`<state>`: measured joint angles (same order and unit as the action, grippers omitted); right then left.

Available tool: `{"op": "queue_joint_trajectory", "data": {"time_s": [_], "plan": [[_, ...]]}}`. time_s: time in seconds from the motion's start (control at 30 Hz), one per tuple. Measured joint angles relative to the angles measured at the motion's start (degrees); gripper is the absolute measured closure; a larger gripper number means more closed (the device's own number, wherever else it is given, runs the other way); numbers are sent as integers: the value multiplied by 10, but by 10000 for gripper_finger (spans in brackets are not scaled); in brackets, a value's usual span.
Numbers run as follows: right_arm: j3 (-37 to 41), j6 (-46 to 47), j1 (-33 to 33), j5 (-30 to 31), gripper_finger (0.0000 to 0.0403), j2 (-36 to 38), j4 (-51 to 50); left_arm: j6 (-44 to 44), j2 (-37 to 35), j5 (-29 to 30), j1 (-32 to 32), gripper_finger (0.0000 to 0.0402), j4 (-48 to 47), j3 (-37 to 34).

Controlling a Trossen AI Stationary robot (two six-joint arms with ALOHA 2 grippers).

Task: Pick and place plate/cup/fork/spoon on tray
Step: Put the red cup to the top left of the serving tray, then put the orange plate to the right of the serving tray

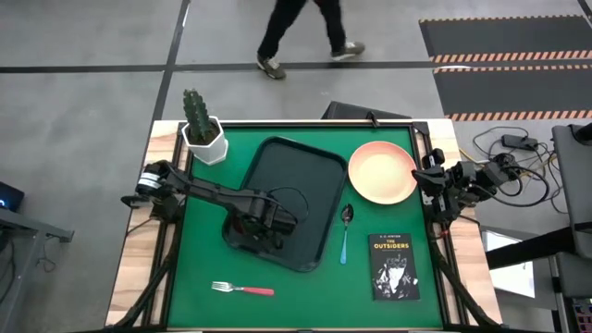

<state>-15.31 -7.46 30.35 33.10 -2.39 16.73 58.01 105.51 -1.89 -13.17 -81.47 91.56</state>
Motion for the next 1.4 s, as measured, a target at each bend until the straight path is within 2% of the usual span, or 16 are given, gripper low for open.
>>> {"op": "queue_joint_trajectory", "data": {"time_s": [0.43, 0.57, 0.7, 0.83, 0.93, 1.17, 1.4], "plan": [[0, 10, 0, 0, 394, 0, -3, -4, -26, -53, -1, 339, 0, 5], [0, 37, 0, 0, 394, 0, -14, -30, -56, -39, -8, 340, 11, 8], [-12, 53, 0, 0, 394, -4, -44, -138, -93, 57, -28, 340, 105, 7], [-33, 92, 0, 15, 394, -22, -99, -297, -119, 165, -51, 340, 248, 4], [-49, 123, 0, 38, 394, -53, -129, -423, -123, 212, -60, 340, 336, 4], [-89, 187, 0, 96, 394, -166, -184, -658, -122, 218, -66, 340, 498, -48], [-106, 316, 0, 106, 394, -272, -238, -754, -154, 218, -63, 340, 599, -140]]}}
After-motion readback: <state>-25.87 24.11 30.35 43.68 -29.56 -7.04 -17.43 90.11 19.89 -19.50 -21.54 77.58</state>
